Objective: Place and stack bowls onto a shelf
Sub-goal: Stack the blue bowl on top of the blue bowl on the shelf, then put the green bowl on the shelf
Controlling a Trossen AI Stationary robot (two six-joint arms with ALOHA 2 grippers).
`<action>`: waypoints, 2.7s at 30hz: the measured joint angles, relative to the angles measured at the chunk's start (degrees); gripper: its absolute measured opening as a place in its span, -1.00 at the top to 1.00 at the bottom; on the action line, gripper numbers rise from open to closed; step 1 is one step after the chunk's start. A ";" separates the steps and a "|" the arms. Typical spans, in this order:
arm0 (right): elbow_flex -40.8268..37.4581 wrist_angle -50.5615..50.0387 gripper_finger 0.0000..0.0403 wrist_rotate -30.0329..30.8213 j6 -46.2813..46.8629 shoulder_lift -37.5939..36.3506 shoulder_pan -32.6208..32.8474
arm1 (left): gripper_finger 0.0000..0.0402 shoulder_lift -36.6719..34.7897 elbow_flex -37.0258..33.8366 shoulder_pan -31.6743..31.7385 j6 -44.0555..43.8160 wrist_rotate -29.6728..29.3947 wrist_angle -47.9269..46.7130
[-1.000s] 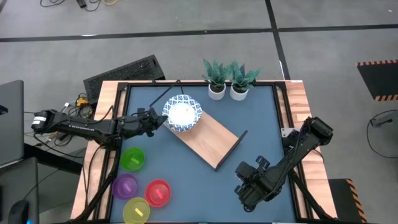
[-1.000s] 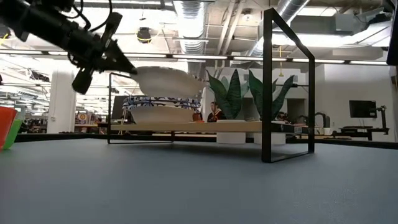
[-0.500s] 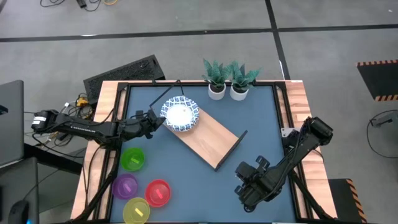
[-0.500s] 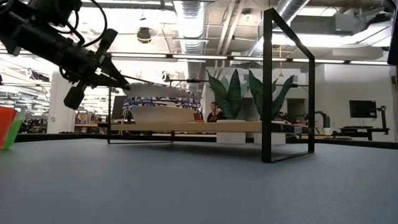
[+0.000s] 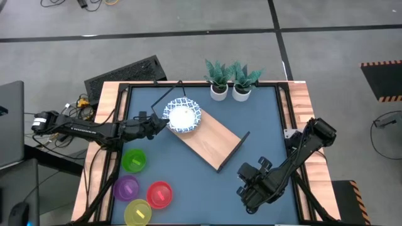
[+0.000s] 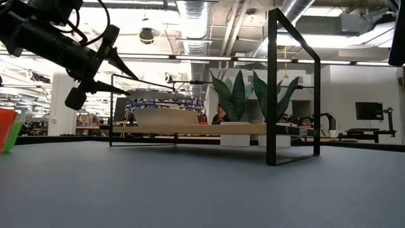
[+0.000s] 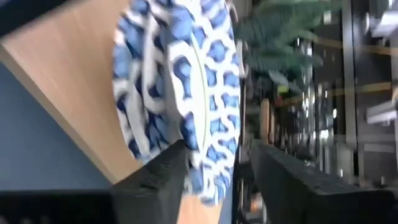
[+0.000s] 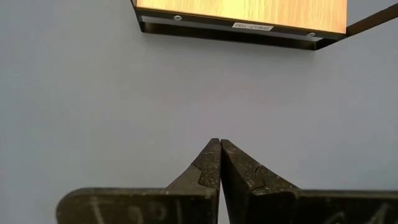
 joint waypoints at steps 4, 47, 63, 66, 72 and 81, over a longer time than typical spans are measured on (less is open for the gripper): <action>0.00 0.00 0.84 0.00 -0.03 0.00 0.00 | -0.04 -1.76 0.02 -0.04 2.60 3.22 -1.04; 0.00 1.16 0.84 1.71 -4.06 0.00 -0.06 | -0.12 14.46 31.85 -13.76 52.83 28.71 -70.55; 0.00 1.14 0.84 1.57 -4.54 0.00 0.02 | -0.12 30.03 31.80 -21.40 12.92 28.58 -71.85; -0.18 1.27 0.84 1.57 -4.67 0.00 0.00 | -0.12 29.75 31.81 -22.78 9.44 27.98 -70.97; -0.72 1.38 0.84 1.53 -5.52 0.02 0.00 | -0.12 29.81 35.45 -23.04 6.57 28.16 -74.48; -0.72 1.76 0.85 1.53 -5.54 0.02 0.00 | -0.12 30.36 38.14 -27.97 -3.60 25.66 -80.84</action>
